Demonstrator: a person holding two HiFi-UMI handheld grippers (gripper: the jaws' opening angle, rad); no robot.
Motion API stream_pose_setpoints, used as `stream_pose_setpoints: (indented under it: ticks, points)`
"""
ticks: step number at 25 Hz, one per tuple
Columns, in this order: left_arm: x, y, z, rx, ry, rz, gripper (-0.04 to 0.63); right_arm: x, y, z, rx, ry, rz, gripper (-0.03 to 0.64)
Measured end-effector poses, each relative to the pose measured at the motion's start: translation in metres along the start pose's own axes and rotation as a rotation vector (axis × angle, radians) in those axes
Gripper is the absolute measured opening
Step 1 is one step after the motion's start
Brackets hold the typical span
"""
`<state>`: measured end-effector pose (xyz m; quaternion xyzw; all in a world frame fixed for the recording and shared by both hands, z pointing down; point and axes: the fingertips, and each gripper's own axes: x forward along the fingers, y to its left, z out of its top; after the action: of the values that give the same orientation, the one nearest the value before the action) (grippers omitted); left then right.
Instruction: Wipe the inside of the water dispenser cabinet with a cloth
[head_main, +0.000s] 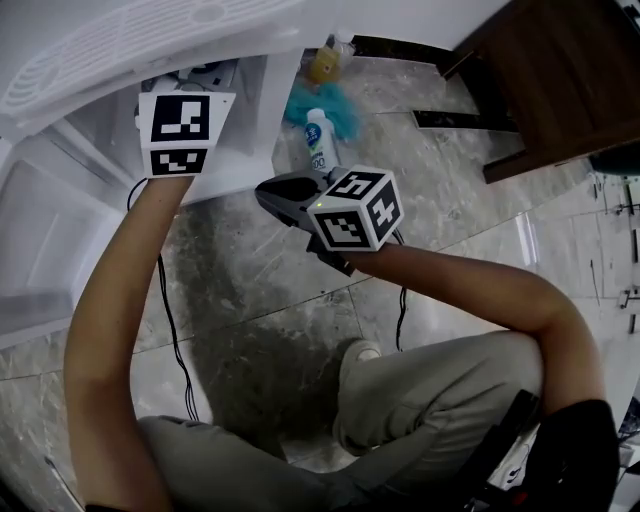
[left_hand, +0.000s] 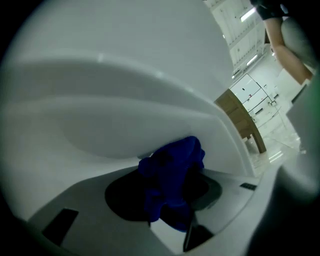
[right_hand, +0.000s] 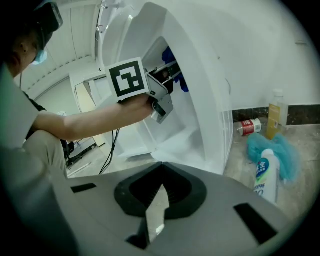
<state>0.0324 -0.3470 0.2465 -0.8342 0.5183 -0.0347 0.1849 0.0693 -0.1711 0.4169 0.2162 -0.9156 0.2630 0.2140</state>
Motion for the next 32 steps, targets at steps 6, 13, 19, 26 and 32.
stream_pose_setpoints:
  ticks: [6, 13, 19, 26, 32]
  points:
    - [0.031, 0.027, -0.017, -0.052, 0.038, 0.066, 0.178, 0.000, -0.005, -0.011, 0.025, 0.020, -0.003, -0.002]
    - [0.028, 0.025, -0.019, -0.085, 0.024, 0.098, 0.178, 0.008, 0.005, -0.014, 0.009, 0.037, 0.024, -0.002]
    - [0.015, 0.014, -0.014, -0.140, -0.020, 0.104, 0.178, 0.006, 0.006, -0.020, 0.024, 0.049, 0.022, -0.002]
    - [0.036, 0.032, -0.012, -0.138, -0.037, 0.138, 0.178, 0.004, 0.010, -0.025, 0.020, 0.057, 0.028, -0.002]
    - [0.025, 0.024, -0.018, -0.220, -0.044, 0.116, 0.178, -0.001, 0.007, -0.031, 0.017, 0.074, 0.022, -0.002]
